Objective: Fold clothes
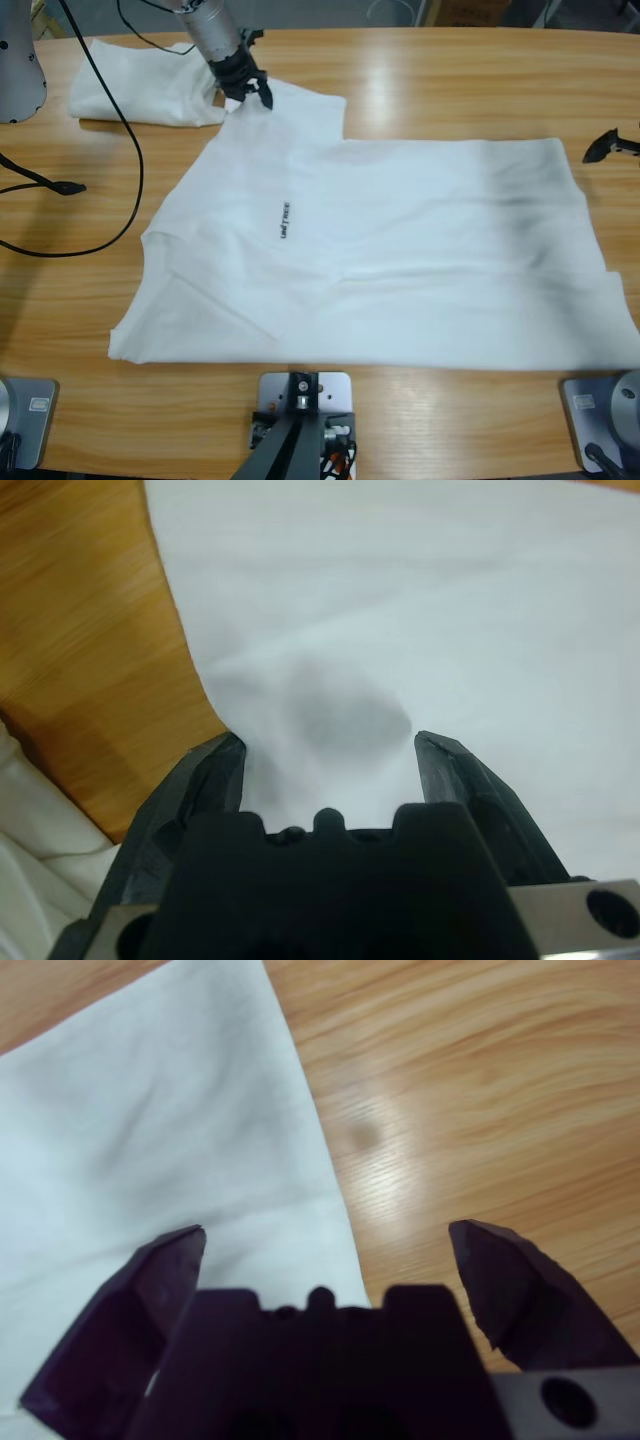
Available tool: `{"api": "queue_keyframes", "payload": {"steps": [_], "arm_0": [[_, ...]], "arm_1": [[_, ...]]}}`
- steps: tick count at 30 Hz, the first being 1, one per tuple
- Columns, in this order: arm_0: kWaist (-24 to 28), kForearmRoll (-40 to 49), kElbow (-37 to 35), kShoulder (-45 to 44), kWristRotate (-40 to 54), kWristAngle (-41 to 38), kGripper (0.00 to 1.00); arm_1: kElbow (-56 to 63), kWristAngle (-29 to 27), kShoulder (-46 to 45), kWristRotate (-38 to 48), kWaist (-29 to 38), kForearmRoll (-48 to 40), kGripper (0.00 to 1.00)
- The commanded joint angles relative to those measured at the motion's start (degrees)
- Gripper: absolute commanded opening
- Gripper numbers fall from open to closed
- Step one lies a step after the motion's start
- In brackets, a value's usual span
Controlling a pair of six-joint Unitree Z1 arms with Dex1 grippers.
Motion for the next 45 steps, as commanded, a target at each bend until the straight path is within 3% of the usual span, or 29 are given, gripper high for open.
{"api": "queue_keyframes", "payload": {"steps": [1,2,4,5,16,27,30,33,39,45], "arm_0": [[-1.35,4.81,-13.54,7.94,5.5,3.93,0.305],[-1.35,4.79,-14.12,7.92,5.52,3.93,0.281],[-1.26,4.81,-14.28,8.03,5.71,4.6,0.057],[-1.26,4.91,-14.26,8.19,5.73,5.5,0.0],[-2.62,5.77,-17.46,9.15,4.82,12.58,0.0],[-2.58,6.21,-18.85,8.78,4.82,12.49,0.0],[-2.81,6.27,-18.89,8.63,5.08,11.93,0.0],[-3.0,6.41,-18.83,8.29,5.17,11.67,0.0],[-3.64,6.79,-18.83,8.08,5.17,10.77,0.0],[-3.72,7.27,-18.75,8.08,5.2,10.61,0.0]], "arm_1": [[1.82,-1.32,1.52,-0.37,0.48,-0.43,1.0],[1.85,-1.3,1.52,-0.37,0.48,-0.41,1.0],[1.85,-1.34,1.52,-0.35,0.46,-0.37,1.0],[1.85,-1.34,1.46,-0.35,0.48,-0.39,1.0],[1.85,-1.34,1.55,-0.35,0.5,-0.37,1.0],[1.64,-1.95,1.62,-0.35,-0.21,-0.36,0.997],[-0.19,3.25,3.48,-1.23,-3.56,-0.04,0.996],[-7.34,9.09,11.01,-3.74,-6.11,3.88,1.0],[-15.43,12.85,19.15,-7.77,-6.39,5.94,1.0],[-16.24,14.45,21.8,-8.61,-7.47,1.35,0.984]]}}
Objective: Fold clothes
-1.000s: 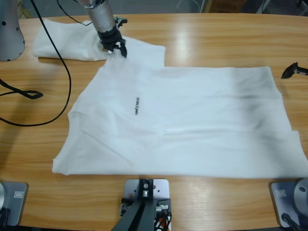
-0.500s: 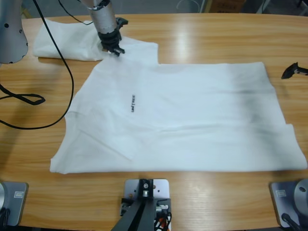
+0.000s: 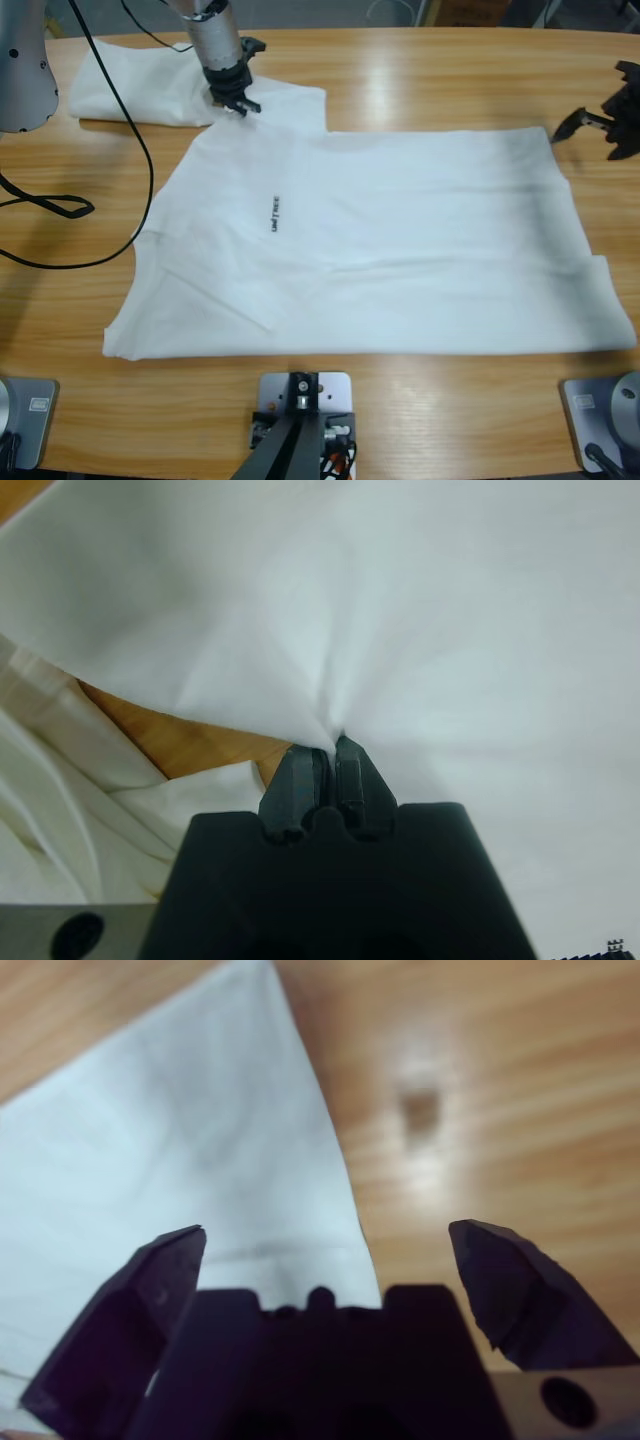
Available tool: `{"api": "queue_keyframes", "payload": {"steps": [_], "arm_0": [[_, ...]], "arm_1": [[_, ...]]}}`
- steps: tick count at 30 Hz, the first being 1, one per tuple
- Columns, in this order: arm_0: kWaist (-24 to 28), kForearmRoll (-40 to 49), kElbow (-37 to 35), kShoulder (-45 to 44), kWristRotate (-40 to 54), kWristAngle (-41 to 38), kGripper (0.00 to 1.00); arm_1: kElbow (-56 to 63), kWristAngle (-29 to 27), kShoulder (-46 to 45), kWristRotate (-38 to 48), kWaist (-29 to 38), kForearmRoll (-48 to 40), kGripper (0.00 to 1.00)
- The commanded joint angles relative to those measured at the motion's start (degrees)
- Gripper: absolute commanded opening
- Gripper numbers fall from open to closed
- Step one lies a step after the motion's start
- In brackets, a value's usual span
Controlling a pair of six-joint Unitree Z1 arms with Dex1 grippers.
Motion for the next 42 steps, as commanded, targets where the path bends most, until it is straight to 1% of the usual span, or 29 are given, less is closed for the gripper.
{"api": "queue_keyframes", "payload": {"steps": [1,2,4,8,9,10,12,13,14,15,16,17,21,26,28,30,31,32,33,42], "arm_0": [[-0.5,2.1,-18.13,8.04,0.02,-0.88,0.0],[-0.55,2.22,-18.13,8.04,-0.01,-0.88,0.0],[-0.67,2.5,-18.13,8.04,0.02,-0.88,0.0],[-0.69,2.64,-18.05,8.13,0.04,-0.88,0.0],[-0.72,2.64,-17.99,8.16,0.01,-0.88,0.0],[-0.78,2.64,-17.96,8.21,0.04,-0.88,0.0],[-0.78,2.64,-17.96,8.35,-0.01,-0.88,0.0],[-0.78,2.64,-17.96,8.5,-0.01,-0.88,0.0],[-0.85,2.64,-17.96,8.6,-0.01,-0.88,0.0],[-0.94,2.64,-17.96,8.72,-0.06,-0.88,0.0],[-1.09,2.64,-17.96,8.83,-0.17,-0.88,0.0],[-1.22,2.7,-17.96,8.83,-0.22,-0.88,0.0],[-1.39,3.17,-17.96,8.44,-0.28,-0.88,0.0],[-1.22,3.35,-17.96,8.04,-0.19,-0.88,0.0],[-1.22,3.45,-17.96,7.95,-0.19,-0.88,0.0],[-1.22,3.54,-17.96,7.9,-0.19,-0.97,0.0],[-1.22,3.61,-17.96,7.86,-0.19,-0.97,0.0],[-1.22,3.68,-17.96,7.86,-0.19,-0.97,0.0],[-1.18,3.66,-17.96,7.86,-0.19,-0.97,0.0],[-1.18,3.73,-17.99,7.97,-0.2,-1.29,0.0]], "arm_1": [[-1.11,3.07,6.89,-1.41,-2.14,-4.86,0.971],[-1.14,3.91,7.56,-1.41,-2.5,-5.68,0.94],[-1.3,5.53,8.45,-1.32,-2.86,-7.44,0.908],[-2.02,7.62,10.02,-0.71,-2.93,-9.66,0.905],[-2.04,8.06,10.3,-0.71,-2.93,-10.06,0.891],[-2.04,8.44,10.7,-0.71,-2.93,-10.31,0.847],[-2.0,8.74,11.11,-0.71,-2.93,-10.32,0.726],[-1.93,8.85,11.12,-0.74,-2.93,-10.34,0.688],[-1.77,8.85,11.07,-0.83,-2.93,-10.32,0.584],[-1.58,8.87,11.0,-0.92,-2.93,-10.32,0.548],[-1.51,8.87,11.02,-1.15,-2.93,-10.32,0.488],[-1.53,8.99,11.25,-1.64,-2.93,-10.32,0.472],[-2.14,9.34,12.14,-3.45,-2.93,-10.41,0.47],[-2.18,10.04,12.58,-6.46,-2.93,-12.96,0.476],[-1.91,10.13,12.81,-7.04,-2.93,-13.42,0.462],[-1.91,10.22,13.23,-7.3,-2.93,-13.68,0.311],[-1.95,10.22,13.45,-7.3,-2.93,-13.75,0.214],[-1.95,10.22,13.62,-7.34,-2.93,-13.75,0.088],[-2.0,10.22,13.81,-7.39,-2.93,-13.73,0.003],[-1.95,8.62,13.57,-8.97,-2.93,-13.33,0.0]]}}
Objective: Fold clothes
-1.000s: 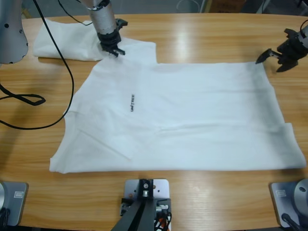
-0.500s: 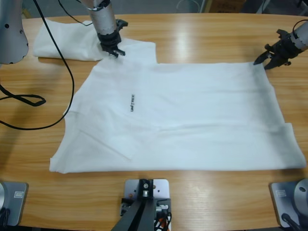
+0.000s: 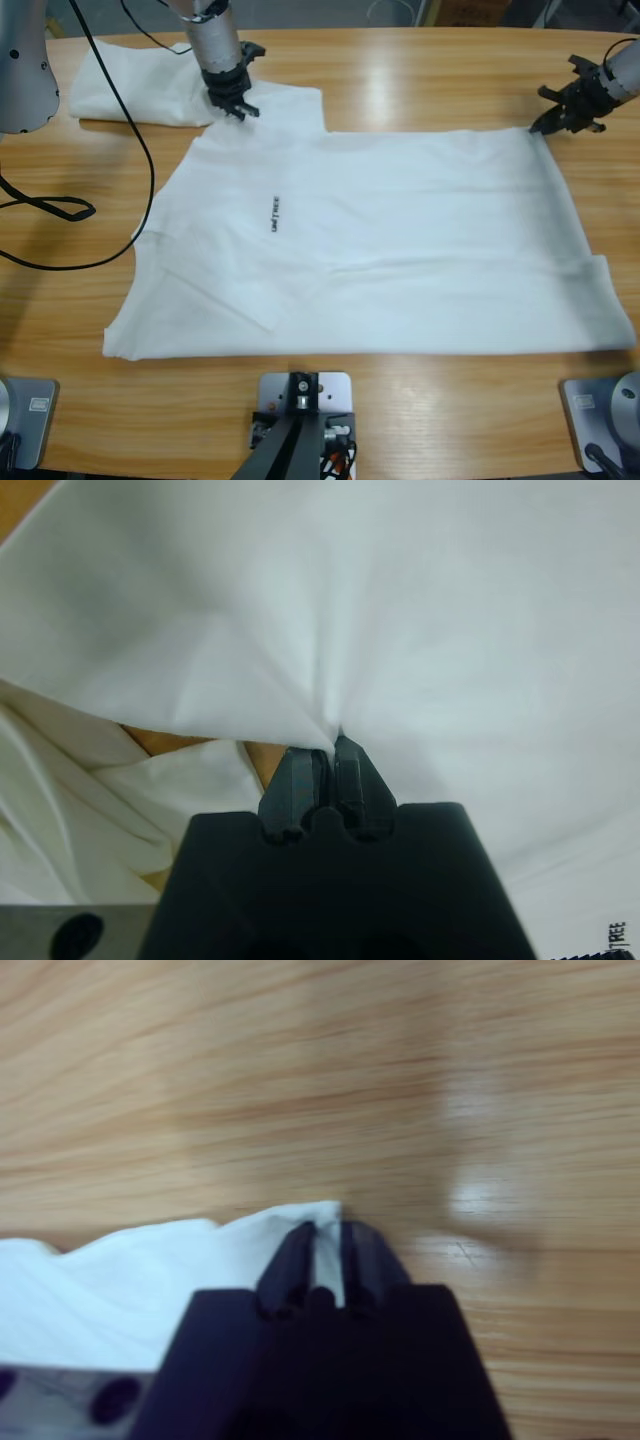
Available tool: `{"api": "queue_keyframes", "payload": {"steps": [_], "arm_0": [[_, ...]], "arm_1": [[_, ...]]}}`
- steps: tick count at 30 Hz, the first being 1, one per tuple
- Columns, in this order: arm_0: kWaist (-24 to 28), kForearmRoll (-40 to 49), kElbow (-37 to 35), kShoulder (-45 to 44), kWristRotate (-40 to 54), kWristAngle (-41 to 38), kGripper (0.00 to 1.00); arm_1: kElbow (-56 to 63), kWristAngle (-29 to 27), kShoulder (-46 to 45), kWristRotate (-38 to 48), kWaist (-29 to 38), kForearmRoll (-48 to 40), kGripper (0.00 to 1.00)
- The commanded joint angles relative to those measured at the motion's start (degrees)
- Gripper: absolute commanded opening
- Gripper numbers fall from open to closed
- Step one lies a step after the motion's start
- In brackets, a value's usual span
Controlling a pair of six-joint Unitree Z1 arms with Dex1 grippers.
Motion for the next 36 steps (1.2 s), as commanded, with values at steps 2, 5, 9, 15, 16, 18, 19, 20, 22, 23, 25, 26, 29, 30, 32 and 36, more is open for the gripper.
{"api": "queue_keyframes", "payload": {"steps": [2,5,9,15,16,18,19,20,22,23,25,26,29,30,32,36], "arm_0": [[-0.86,1.88,-17.96,7.18,-0.54,-1.06,0.0],[-0.9,3.04,-17.96,5.44,-2.12,-1.06,0.0],[-1.18,8.21,-17.25,2.59,-5.51,-5.74,0.0],[-3.11,11.16,-8.2,-2.74,-8.39,-11.93,0.0],[-3.34,11.16,-6.27,-3.39,-9.08,-12.14,0.0],[-3.52,11.16,-1.91,-5.44,-9.99,-13.23,0.0],[-3.52,11.16,0.55,-6.85,-10.12,-13.42,0.0],[-3.5,11.16,3.33,-8.34,-10.08,-13.72,0.0],[-3.4,11.16,9.31,-11.42,-9.41,-14.62,0.0],[-3.34,11.15,12.61,-12.92,-8.8,-15.07,0.0],[-3.34,11.06,19.61,-15.97,-7.71,-15.14,0.0],[-3.34,10.97,22.86,-17.36,-7.16,-15.21,0.0],[-3.62,10.46,30.12,-20.61,-5.71,-15.41,0.0],[-4.06,10.46,31.88,-21.26,-5.28,-15.64,0.0],[-5.05,9.34,36.39,-23.08,-5.11,-17.16,0.0],[-6.42,5.54,45.34,-27.52,-5.11,-18.52,0.0]], "arm_1": [[0.4,-0.6,2.04,-1.97,-0.69,0.07,0.0],[1.77,1.14,-1.48,-1.97,-0.69,0.3,0.0],[3.9,3.18,-6.84,-0.97,-0.69,2.53,0.0],[5.43,5.56,-10.98,-0.79,-0.69,7.16,0.0],[5.96,5.49,-11.64,-0.79,-0.69,7.88,0.0],[8.42,5.47,-13.83,-0.84,-0.69,7.95,0.0],[9.7,5.5,-15.05,-0.88,-0.69,7.95,0.0],[11.0,5.52,-16.21,-0.88,-0.69,7.97,0.0],[13.01,5.82,-17.68,-0.79,-0.69,8.67,0.0],[13.64,5.84,-18.24,-0.79,-0.69,9.58,0.0],[14.24,5.56,-19.63,-0.79,-0.69,11.89,0.0],[14.59,5.08,-20.64,-0.79,-0.69,12.57,0.0],[15.47,4.43,-22.78,-0.79,-0.69,13.78,0.0],[15.48,4.15,-23.31,-0.79,-0.69,14.56,0.0],[15.45,2.81,-24.8,-0.79,-0.68,15.75,0.0],[15.5,0.02,-25.91,-0.49,-0.69,18.58,0.0]]}}
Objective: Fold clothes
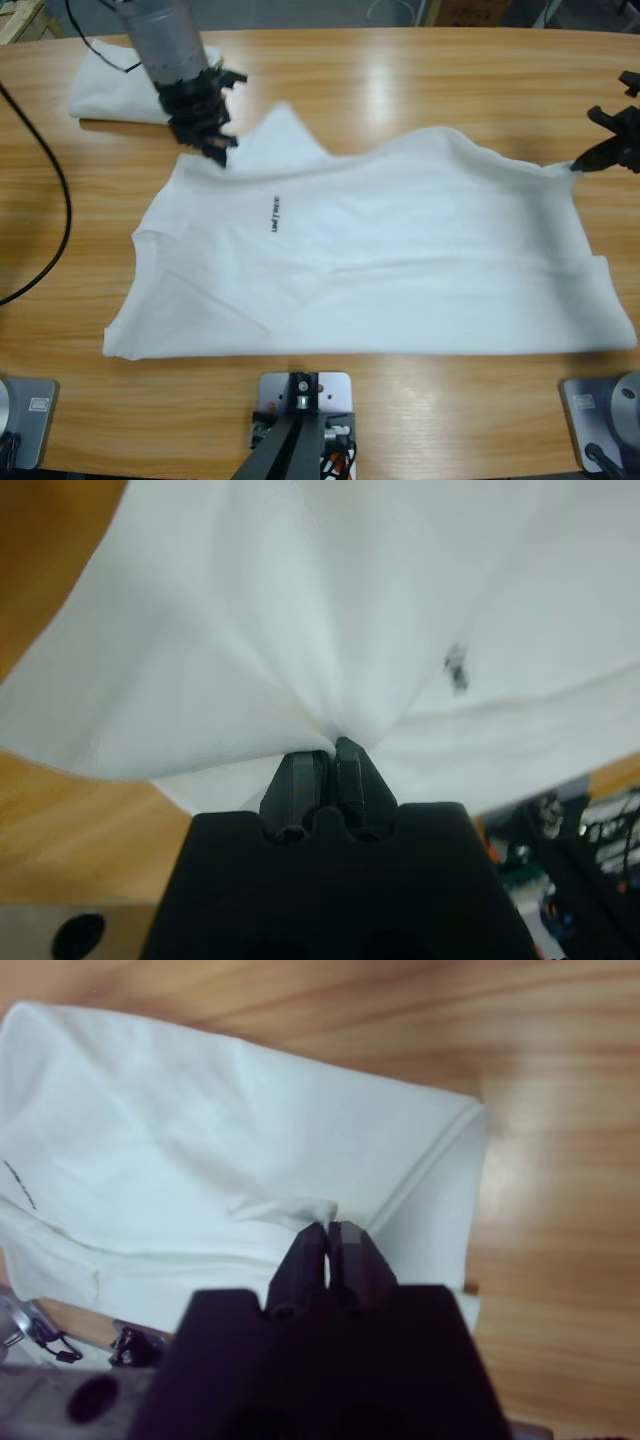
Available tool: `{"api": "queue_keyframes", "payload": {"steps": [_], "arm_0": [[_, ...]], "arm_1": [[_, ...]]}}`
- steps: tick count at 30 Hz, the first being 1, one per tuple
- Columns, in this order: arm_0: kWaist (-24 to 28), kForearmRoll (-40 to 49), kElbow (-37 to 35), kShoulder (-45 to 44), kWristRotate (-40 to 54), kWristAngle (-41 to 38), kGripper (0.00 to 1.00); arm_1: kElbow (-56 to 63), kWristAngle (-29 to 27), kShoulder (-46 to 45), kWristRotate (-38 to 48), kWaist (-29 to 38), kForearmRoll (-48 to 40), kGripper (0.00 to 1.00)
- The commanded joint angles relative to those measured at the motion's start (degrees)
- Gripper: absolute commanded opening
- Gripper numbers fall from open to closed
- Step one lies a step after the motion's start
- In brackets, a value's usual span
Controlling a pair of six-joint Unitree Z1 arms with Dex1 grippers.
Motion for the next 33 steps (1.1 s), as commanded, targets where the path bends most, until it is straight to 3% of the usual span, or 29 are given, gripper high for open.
{"api": "queue_keyframes", "payload": {"steps": [1,8,14,21,24,26,27,33], "arm_0": [[-2.96,1.76,17.06,-7.68,0.92,-3.65,0.0],[-7.95,-6.57,30.65,-11.88,-1.76,-6.73,0.0],[-9.82,-8.56,31.51,-12.48,-4.2,-7.62,0.0],[-10.82,-9.84,31.95,-11.87,-5.57,-8.85,0.0],[-11.36,-10.83,32.26,-11.92,-6.34,-9.22,0.0],[-11.89,-11.42,33.21,-11.97,-6.85,-9.75,0.0],[-12.08,-11.49,33.72,-12.04,-6.91,-9.94,0.0],[-12.14,-10.68,36.01,-13.85,-6.2,-11.82,0.0]], "arm_1": [[2.09,-4.74,-3.7,1.05,-0.69,4.75,0.0],[6.08,-6.42,-4.58,2.2,-0.69,7.2,0.0],[6.95,-8.8,-5.65,2.78,-0.69,7.34,0.0],[4.21,-11.01,-8.64,6.89,-0.57,15.9,0.0],[4.3,-11.63,-8.87,8.12,-0.52,14.72,0.01],[4.16,-12.68,-8.67,8.82,-0.52,14.68,0.81],[4.16,-13.02,-8.53,8.96,-0.52,14.54,0.972],[4.41,-15.57,-10.91,10.47,-0.45,13.33,1.0]]}}
